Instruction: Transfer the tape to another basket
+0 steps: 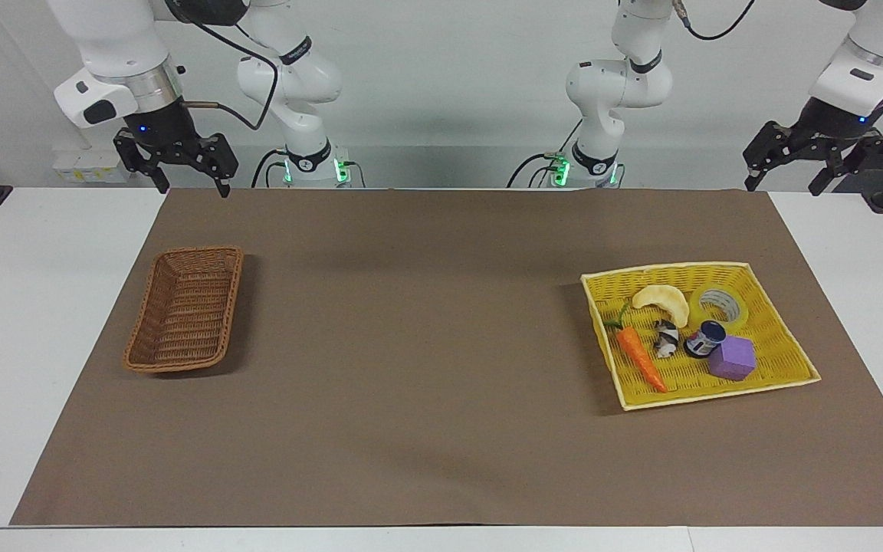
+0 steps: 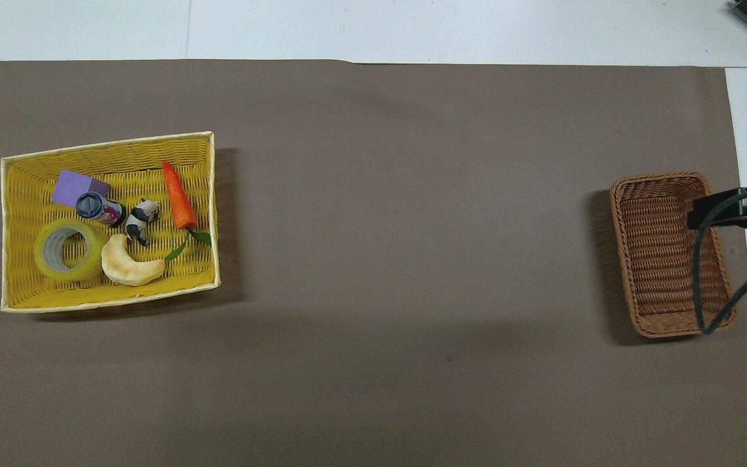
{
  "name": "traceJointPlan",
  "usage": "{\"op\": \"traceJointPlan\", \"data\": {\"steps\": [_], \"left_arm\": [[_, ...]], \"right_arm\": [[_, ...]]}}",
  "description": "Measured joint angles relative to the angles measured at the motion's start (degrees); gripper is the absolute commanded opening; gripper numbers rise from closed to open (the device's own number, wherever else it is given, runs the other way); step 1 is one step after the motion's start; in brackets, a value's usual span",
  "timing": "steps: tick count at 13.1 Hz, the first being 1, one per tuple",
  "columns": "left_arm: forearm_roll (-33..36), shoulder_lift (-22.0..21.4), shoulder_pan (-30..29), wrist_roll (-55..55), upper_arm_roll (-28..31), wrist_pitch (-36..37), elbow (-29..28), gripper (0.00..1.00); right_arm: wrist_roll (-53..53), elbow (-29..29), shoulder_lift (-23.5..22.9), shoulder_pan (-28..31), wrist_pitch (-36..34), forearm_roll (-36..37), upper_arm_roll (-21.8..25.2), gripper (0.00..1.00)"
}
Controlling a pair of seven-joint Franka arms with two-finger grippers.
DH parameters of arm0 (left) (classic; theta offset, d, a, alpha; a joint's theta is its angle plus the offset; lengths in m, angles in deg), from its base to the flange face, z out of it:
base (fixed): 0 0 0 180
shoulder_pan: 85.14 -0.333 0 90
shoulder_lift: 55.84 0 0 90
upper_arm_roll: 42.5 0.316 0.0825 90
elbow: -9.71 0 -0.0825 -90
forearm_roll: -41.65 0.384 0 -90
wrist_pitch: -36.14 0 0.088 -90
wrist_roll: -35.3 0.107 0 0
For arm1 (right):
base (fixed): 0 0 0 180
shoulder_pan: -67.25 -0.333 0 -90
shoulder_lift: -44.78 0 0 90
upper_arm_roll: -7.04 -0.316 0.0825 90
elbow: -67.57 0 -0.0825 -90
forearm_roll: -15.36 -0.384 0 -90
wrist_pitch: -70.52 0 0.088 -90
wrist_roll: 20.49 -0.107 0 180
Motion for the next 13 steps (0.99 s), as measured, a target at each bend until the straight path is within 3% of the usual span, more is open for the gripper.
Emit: {"op": "traceJointPlan", "data": {"steps": [13], "left_arm": [[0.0, 0.0, 0.0, 0.0, 0.2, -0.1, 0.0, 1.0]], "right_arm": [[0.0, 1.3, 0.9, 0.0, 0.0, 0.0, 0.0, 1.0]]}}
